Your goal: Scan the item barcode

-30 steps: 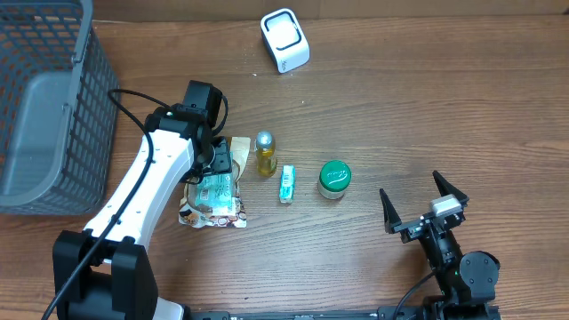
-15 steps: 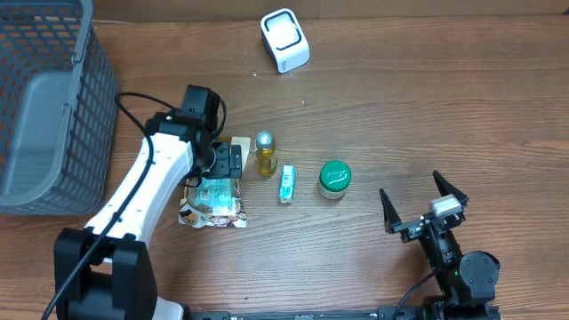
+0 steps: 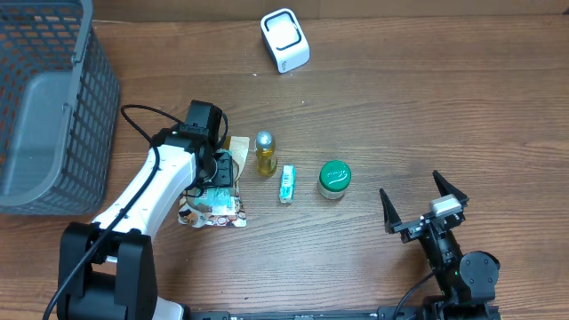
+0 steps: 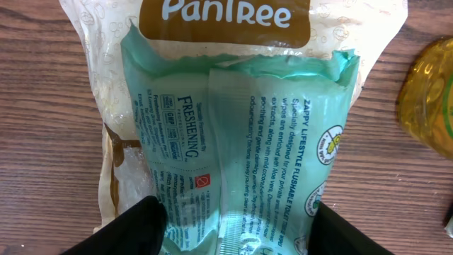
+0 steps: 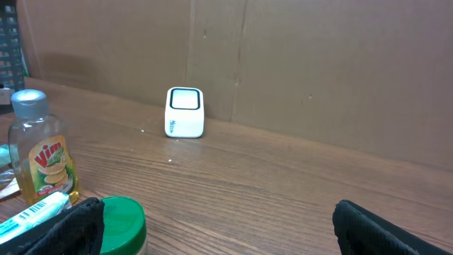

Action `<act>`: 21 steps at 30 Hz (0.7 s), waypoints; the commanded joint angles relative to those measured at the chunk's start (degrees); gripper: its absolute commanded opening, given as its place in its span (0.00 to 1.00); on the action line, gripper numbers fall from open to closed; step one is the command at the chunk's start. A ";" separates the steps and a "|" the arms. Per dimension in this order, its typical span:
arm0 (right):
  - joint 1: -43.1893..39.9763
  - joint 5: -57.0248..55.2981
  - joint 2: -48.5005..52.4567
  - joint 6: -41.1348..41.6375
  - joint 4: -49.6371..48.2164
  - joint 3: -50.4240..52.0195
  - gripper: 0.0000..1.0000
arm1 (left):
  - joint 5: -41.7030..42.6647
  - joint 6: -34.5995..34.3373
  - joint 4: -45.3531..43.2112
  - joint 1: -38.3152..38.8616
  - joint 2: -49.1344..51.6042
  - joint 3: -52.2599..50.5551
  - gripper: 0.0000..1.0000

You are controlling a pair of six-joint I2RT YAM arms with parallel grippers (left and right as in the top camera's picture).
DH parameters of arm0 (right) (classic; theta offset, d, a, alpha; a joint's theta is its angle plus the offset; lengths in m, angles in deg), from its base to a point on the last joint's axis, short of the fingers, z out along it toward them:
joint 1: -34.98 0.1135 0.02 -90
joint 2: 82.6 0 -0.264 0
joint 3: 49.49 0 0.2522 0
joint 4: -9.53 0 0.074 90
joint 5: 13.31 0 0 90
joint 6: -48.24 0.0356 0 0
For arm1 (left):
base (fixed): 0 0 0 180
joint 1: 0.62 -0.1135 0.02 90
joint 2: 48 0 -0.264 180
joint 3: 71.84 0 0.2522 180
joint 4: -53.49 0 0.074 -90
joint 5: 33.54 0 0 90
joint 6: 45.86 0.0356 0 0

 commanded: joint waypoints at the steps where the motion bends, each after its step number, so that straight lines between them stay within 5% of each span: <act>1: -0.22 0.22 -0.46 0.35 -0.26 0.61 1.00 | -0.98 0.48 -0.26 -0.22 0.50 -0.37 0.56; 18: -0.22 0.22 -0.46 0.35 -0.26 0.61 1.00 | -3.63 0.48 6.14 -0.24 0.48 5.14 0.52; 21: -0.22 0.22 -0.46 0.35 -0.26 0.61 1.00 | -3.89 0.50 6.69 -0.22 0.48 5.11 0.61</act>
